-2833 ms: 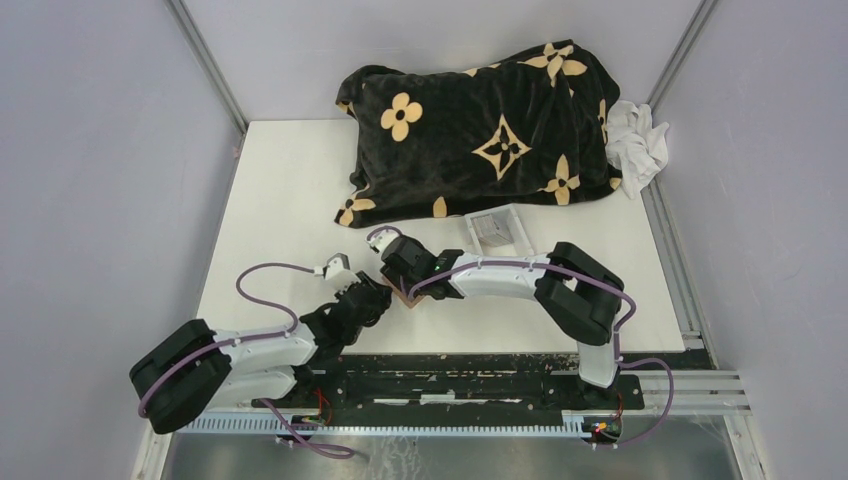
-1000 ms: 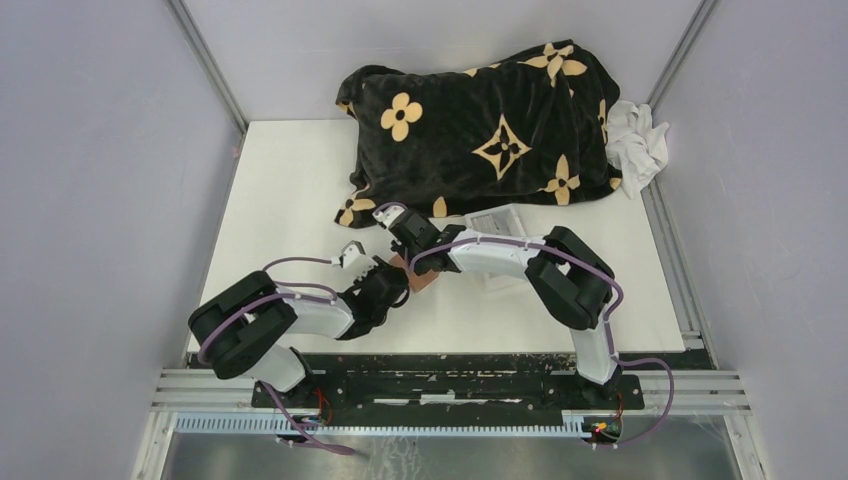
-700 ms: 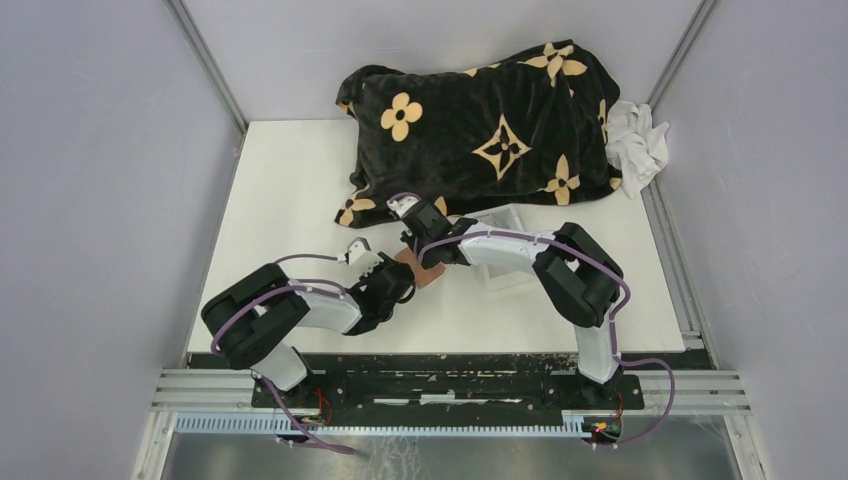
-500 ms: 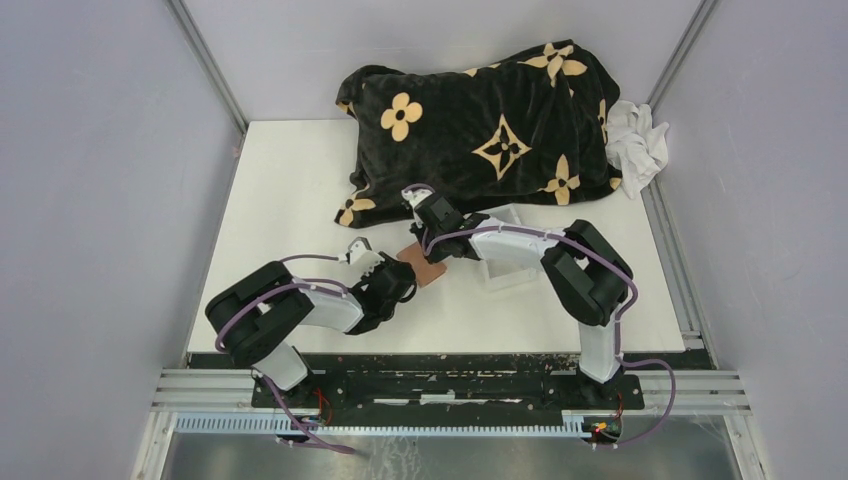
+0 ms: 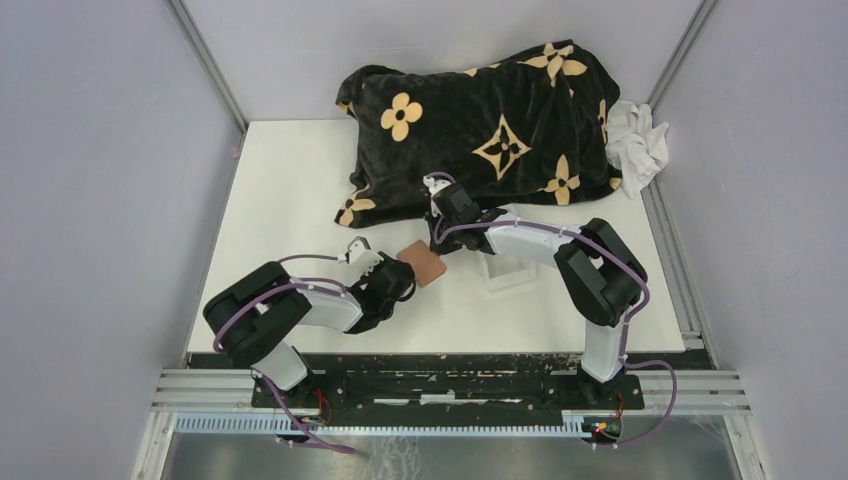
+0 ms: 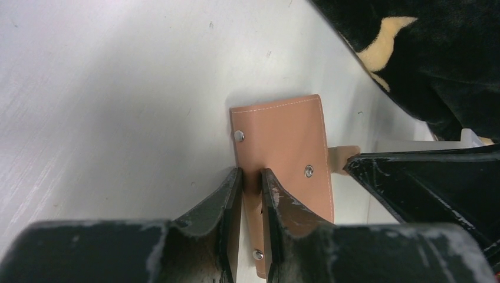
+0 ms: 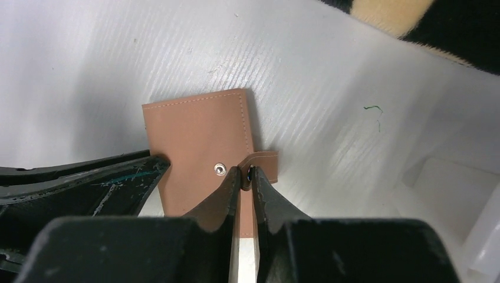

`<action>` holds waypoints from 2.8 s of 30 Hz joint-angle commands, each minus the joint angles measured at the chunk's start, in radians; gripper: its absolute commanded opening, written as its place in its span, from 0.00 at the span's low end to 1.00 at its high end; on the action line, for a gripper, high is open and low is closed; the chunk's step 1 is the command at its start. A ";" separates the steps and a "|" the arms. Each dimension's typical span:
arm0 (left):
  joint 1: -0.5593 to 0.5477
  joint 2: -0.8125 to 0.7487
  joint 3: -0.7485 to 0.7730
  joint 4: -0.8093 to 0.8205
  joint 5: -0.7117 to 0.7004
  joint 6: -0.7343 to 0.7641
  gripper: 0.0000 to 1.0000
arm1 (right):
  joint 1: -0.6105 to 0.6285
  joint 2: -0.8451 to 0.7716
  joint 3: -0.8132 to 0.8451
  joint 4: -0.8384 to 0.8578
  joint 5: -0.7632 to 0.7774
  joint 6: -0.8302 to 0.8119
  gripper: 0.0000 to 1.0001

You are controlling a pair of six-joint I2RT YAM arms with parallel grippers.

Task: Put the credit cards into the card holder
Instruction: Open the card holder at the center of the board, then pick up the credit card from the storage box.

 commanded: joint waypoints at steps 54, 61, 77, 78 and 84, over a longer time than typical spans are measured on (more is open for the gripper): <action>0.058 -0.322 0.049 -0.473 -0.034 0.319 0.59 | -0.012 -0.342 0.053 -0.020 0.671 -0.217 0.98; 0.058 -0.359 0.041 -0.491 -0.044 0.333 0.59 | -0.093 -0.339 0.014 -0.188 0.590 -0.114 0.84; 0.058 -0.380 0.008 -0.484 -0.037 0.328 0.59 | -0.247 -0.261 -0.028 -0.191 0.200 -0.001 0.73; 0.059 -0.379 0.008 -0.481 -0.036 0.327 0.59 | -0.253 -0.256 -0.030 -0.188 0.183 0.004 0.73; 0.057 -0.369 0.005 -0.469 -0.037 0.330 0.59 | -0.285 -0.223 -0.056 -0.155 0.093 0.039 0.71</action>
